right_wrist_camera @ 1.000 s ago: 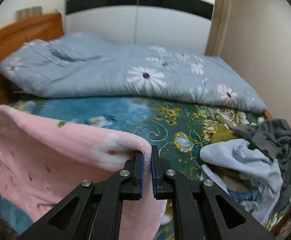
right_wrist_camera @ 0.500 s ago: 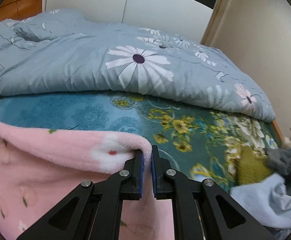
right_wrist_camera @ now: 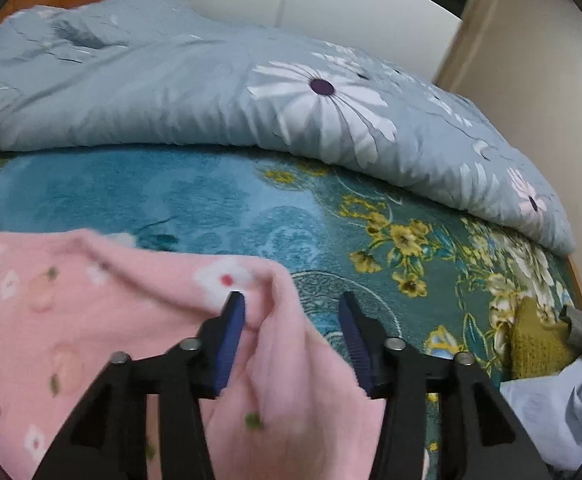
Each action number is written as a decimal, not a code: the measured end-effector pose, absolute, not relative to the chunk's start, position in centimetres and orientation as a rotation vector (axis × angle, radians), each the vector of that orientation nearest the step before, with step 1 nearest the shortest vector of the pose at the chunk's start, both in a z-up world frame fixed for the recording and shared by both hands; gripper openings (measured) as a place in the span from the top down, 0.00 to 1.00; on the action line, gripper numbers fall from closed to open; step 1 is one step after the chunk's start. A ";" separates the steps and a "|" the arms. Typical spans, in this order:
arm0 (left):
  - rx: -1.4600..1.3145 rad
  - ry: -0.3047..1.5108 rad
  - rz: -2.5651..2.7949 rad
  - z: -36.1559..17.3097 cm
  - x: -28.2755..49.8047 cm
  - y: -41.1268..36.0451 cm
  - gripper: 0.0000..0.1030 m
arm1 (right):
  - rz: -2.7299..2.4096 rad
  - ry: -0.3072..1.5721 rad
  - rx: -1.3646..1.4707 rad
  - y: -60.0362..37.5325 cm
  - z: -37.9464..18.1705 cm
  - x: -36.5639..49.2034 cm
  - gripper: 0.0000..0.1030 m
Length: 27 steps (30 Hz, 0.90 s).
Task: Fold clothes
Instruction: 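Carry the pink fleece with both grippers and spread it over the bedspread, then release the pink fleece with both grippers, laying it flat on the bed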
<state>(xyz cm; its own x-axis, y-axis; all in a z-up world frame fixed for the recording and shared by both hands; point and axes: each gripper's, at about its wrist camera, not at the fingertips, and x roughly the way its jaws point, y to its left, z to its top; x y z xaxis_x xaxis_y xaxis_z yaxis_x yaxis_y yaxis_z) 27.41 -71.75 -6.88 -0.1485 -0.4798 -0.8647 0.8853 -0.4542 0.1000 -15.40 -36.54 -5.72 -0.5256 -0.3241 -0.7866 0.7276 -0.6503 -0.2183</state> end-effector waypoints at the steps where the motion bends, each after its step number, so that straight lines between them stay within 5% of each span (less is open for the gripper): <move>1: 1.104 0.541 -1.783 -6.4 27.8 -71.1 0.43 | -2.191 0.706 0.958 -35.6 -4.8 -14.8 0.51; 8: 0.914 0.569 -1.884 -1.9 36.4 -63.6 0.33 | -2.086 0.492 0.929 -22.9 -0.8 -6.6 0.44; 15: 0.784 0.852 -1.907 -6.3 45.0 -56.2 0.29 | -2.094 0.462 1.035 -6.9 -2.4 1.2 0.42; 27: 0.670 1.202 -1.999 -10.2 43.7 -52.0 0.30 | -1.871 0.463 1.147 -0.1 -7.9 10.5 0.42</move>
